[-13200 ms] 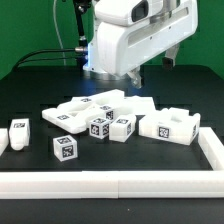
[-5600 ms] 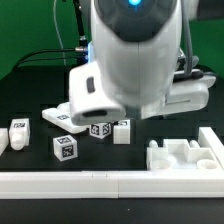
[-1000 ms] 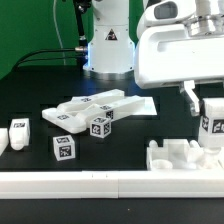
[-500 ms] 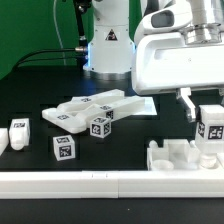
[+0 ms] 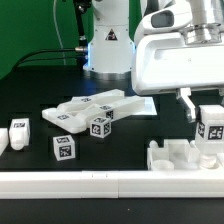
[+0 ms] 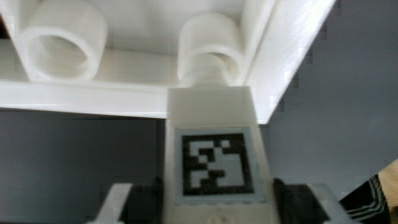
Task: Assemble chair
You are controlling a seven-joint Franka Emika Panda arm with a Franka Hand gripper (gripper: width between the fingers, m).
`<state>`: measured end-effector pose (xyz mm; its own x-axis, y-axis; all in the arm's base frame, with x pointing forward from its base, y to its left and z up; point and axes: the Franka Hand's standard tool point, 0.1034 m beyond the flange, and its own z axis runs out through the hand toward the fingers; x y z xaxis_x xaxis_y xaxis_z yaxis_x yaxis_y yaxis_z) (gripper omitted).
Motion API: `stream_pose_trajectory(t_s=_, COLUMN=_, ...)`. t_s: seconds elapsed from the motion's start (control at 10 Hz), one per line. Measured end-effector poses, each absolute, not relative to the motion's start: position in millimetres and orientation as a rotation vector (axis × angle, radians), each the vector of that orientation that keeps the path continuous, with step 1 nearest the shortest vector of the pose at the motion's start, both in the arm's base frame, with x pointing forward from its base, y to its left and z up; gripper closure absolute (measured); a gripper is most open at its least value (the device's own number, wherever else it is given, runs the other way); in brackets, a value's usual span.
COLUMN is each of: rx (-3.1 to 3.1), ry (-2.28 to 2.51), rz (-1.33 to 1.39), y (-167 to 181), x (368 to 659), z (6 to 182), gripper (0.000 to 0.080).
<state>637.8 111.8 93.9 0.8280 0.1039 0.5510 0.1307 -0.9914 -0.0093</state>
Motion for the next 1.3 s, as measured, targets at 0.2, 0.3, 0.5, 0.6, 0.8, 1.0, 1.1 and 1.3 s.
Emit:
stream_pose_trajectory(t_s=0.2, rx=-2.957, ry=-0.178, rz=-0.885, y=117.0, x=636.5, z=93.7, gripper=0.0515)
stream_pose_trajectory(t_s=0.3, rx=-2.957, ry=-0.173, rz=-0.882, y=116.9, x=636.1, z=92.6, gripper=0.0515)
stream_pose_trajectory(t_s=0.5, rx=-2.963, ry=-0.178, rz=-0.875, y=115.1, x=634.9, z=88.7, gripper=0.0515)
stream_pose_trajectory(t_s=0.6, rx=-2.967, ry=-0.182, rz=-0.871, y=112.8, x=634.4, z=86.3, gripper=0.0515)
stream_pose_trajectory(t_s=0.8, rx=-2.970, ry=-0.189, rz=-0.866, y=112.3, x=633.1, z=82.6, gripper=0.0515)
stream_pose_trajectory(t_s=1.0, rx=-2.963, ry=-0.188, rz=-0.897, y=111.7, x=634.8, z=81.8, gripper=0.0515)
stream_pose_trajectory(t_s=1.1, rx=-2.960, ry=-0.188, rz=-0.910, y=112.1, x=635.3, z=81.8, gripper=0.0515)
stream_pose_trajectory(t_s=1.3, rx=-2.962, ry=-0.205, rz=-0.913, y=111.6, x=635.2, z=81.6, gripper=0.0447)
